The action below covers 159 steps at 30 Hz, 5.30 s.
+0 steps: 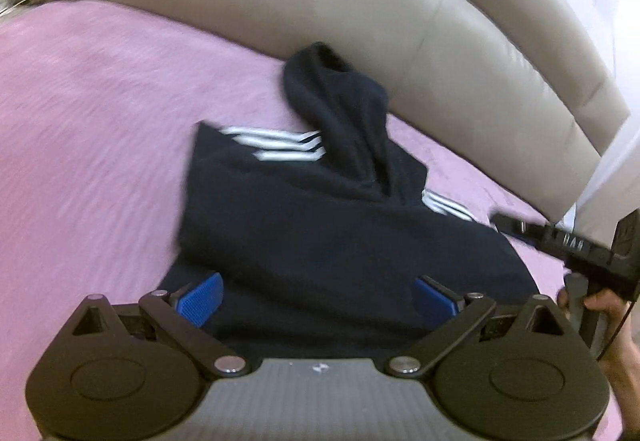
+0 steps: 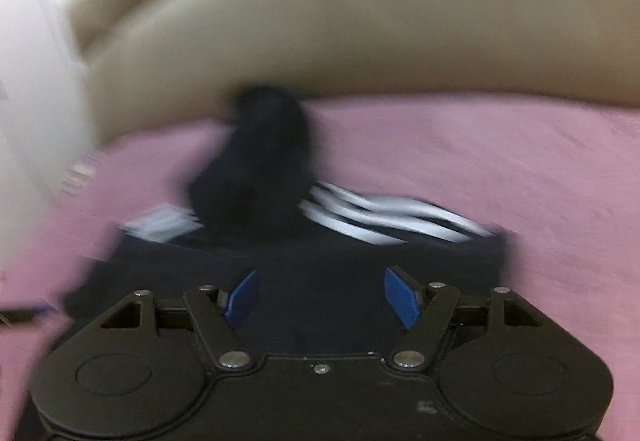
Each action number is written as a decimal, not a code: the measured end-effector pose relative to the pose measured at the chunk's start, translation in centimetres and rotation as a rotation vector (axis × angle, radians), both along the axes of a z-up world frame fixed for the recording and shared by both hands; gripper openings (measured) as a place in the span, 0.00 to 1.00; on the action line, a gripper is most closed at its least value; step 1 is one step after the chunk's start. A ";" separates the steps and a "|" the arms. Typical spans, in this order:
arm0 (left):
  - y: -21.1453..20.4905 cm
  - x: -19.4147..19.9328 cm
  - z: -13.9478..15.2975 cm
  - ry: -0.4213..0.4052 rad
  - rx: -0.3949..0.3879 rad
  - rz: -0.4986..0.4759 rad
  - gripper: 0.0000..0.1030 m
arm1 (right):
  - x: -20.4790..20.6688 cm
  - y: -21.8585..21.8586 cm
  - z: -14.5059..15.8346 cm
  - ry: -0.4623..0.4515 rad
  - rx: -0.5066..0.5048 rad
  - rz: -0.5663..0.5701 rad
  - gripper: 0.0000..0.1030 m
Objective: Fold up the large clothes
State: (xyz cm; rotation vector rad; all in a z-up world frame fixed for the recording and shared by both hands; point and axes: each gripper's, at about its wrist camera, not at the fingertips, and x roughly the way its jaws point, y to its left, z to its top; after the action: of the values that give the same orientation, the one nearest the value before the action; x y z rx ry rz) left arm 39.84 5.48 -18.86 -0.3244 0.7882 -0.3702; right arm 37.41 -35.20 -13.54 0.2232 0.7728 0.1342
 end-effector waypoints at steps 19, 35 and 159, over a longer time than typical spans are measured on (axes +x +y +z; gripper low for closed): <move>-6.7 3.6 -2.1 -0.013 0.267 -0.082 1.00 | -7.5 -6.6 -2.8 0.130 -0.076 -0.121 1.00; -7.4 3.5 -5.4 0.030 0.400 -0.156 1.00 | -9.1 -2.1 -5.0 0.154 -0.085 0.053 1.00; 1.5 -2.5 -0.1 -0.038 -0.088 0.012 0.09 | -7.6 1.3 -0.7 0.071 0.302 -0.141 0.10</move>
State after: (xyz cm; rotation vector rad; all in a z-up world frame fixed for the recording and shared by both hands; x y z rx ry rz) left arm 37.37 7.01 -18.98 -0.4032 0.7337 -0.3998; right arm 29.82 -33.90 -14.26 0.5703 0.8032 0.1090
